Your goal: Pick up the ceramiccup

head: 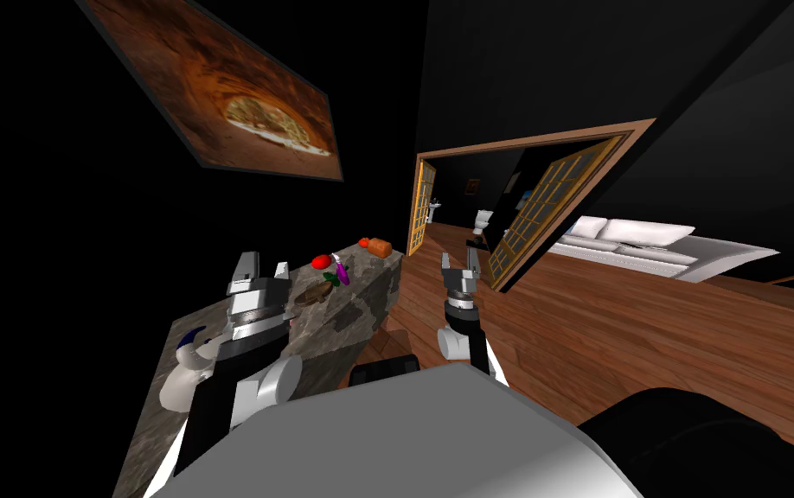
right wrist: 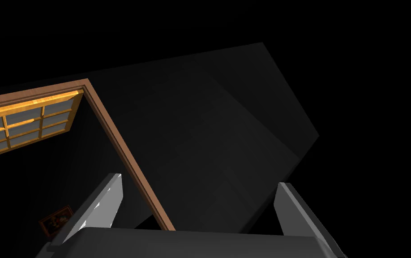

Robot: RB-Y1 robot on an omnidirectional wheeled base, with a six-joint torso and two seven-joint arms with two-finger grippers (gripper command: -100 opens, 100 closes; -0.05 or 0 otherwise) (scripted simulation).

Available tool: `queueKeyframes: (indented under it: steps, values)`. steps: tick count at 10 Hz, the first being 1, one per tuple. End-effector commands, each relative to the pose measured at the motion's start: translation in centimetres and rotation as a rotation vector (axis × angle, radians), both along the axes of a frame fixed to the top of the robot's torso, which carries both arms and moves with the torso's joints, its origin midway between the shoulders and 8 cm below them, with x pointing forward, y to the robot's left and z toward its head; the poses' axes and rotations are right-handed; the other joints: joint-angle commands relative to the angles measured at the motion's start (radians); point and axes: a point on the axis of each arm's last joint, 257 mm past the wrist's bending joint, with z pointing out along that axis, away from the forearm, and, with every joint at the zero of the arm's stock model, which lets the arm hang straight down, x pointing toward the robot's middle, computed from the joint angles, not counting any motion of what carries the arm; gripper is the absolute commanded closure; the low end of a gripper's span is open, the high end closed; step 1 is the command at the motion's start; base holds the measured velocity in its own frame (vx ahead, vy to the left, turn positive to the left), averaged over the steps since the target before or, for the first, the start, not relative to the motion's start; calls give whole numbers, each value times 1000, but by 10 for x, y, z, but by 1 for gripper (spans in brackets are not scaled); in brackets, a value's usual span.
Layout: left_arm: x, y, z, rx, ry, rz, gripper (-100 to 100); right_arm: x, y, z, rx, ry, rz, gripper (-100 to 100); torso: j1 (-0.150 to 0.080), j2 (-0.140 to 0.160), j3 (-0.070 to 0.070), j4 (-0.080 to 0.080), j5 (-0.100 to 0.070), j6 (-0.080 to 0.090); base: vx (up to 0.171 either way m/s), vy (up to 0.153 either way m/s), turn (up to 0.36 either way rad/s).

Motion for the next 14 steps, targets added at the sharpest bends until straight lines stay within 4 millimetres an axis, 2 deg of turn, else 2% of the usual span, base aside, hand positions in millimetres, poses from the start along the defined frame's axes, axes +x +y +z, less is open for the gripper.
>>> queueKeyframes:
  steps: [1,4,7,8,10,13,14]
  values:
    - [3,-1,-4,27,21,-12,-100,0,0,0,0,0,0,0,0,0,0,0,0,0,-6,-8,-12]
    - [12,6,-17,74,93,-27,-100,0,0,0,0,0,0,0,-1,2,1,0,0,0,-25,-22,-20]
    - [22,25,-35,93,187,-19,-100,0,0,0,0,0,0,0,-3,3,2,1,-1,0,-45,-50,-39]
    - [23,26,-37,92,196,-19,-100,0,0,0,0,0,0,0,-3,3,2,1,-1,0,-32,-39,-5]
    - [29,45,-51,91,263,-2,-100,0,0,0,0,0,0,0,-2,2,1,1,0,0,-36,-44,-38]
    - [33,57,-63,83,322,10,-100,0,0,0,0,0,0,0,-2,2,1,1,0,0,-32,-33,-18]
    - [34,68,-69,77,351,22,-100,0,0,0,0,0,0,0,-2,2,1,1,0,0,-35,-30,-35]
